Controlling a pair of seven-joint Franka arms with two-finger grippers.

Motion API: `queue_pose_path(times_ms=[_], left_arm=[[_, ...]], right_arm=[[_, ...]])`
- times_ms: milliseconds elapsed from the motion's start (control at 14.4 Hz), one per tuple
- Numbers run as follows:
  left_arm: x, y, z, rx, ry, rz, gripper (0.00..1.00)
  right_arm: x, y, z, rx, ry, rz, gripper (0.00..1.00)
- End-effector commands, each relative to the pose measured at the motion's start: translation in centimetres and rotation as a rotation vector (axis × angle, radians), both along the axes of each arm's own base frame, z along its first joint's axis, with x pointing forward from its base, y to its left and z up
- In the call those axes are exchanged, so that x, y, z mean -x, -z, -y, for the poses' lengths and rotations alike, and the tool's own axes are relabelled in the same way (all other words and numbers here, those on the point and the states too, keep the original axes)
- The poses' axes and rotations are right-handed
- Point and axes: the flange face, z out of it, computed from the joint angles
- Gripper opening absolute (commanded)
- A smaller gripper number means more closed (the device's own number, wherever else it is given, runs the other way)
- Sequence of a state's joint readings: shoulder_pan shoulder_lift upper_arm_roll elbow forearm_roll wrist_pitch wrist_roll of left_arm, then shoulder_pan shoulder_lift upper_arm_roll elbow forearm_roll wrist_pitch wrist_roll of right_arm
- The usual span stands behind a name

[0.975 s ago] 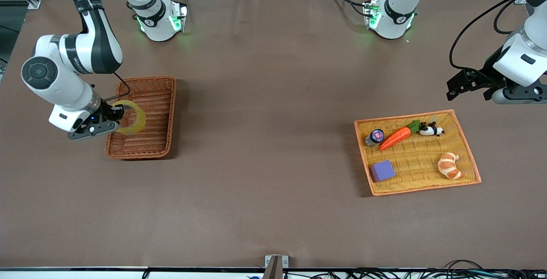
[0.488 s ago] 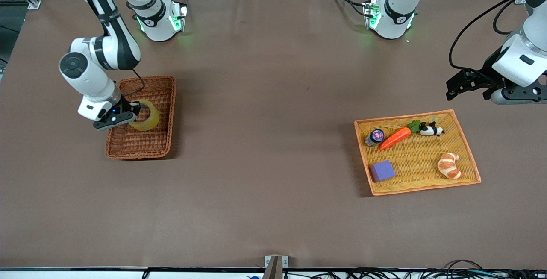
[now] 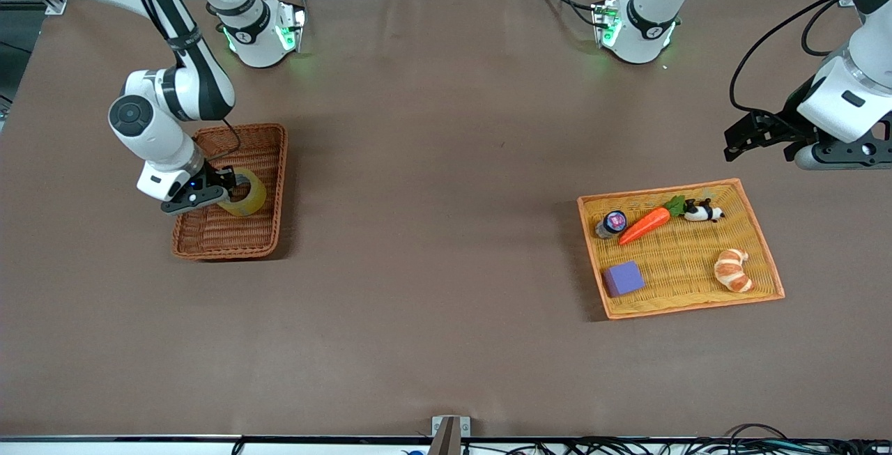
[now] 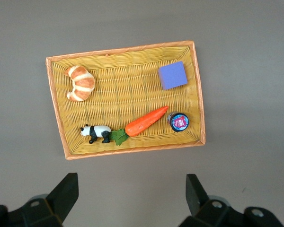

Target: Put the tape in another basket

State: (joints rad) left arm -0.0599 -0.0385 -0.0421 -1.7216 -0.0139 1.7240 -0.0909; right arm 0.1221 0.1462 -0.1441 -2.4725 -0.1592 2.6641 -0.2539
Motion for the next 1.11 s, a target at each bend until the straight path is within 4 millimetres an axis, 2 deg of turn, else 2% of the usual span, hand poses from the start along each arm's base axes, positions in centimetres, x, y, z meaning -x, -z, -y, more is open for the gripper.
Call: queue_pose_path(times_ms=[0, 139, 279, 488, 627, 766, 836, 1045], left_arm=[[0.0, -0.3, 0.1, -0.022, 0.007, -0.005, 1.00], [0.0, -0.5, 0.0, -0.022, 0.005, -0.002, 1.00], [-0.2, -0.8, 0.0, -0.021, 0.005, 0.004, 1.00], [-0.2, -0.6, 0.1, -0.021, 0.005, 0.001, 1.00], [-0.4, -0.5, 0.1, -0.021, 0.005, 0.001, 1.00], [-0.5, -0.9, 0.0, -0.018, 0.002, 0.009, 1.00], [-0.5, -0.9, 0.0, -0.018, 0.002, 0.009, 1.00], [-1.0, -1.2, 0.0, -0.017, 0.000, 0.018, 1.00]], right_arm=[[-3.1, -5.7, -1.3, 0.000, 0.074, 0.021, 1.00], [-5.9, -10.7, -2.9, 0.007, 0.135, 0.023, 1.00], [-8.9, -16.5, -4.8, 0.011, 0.190, 0.045, 1.00], [-10.5, -23.0, -6.1, 0.016, 0.259, 0.047, 1.00], [-11.0, -28.2, -6.1, 0.018, 0.267, 0.057, 1.00], [-10.8, -34.4, -4.5, 0.025, 0.312, 0.033, 1.00], [-10.4, -36.4, -4.2, 0.026, 0.324, 0.024, 1.00], [-9.0, -40.1, -2.0, -0.084, 0.391, -0.013, 1.00]])
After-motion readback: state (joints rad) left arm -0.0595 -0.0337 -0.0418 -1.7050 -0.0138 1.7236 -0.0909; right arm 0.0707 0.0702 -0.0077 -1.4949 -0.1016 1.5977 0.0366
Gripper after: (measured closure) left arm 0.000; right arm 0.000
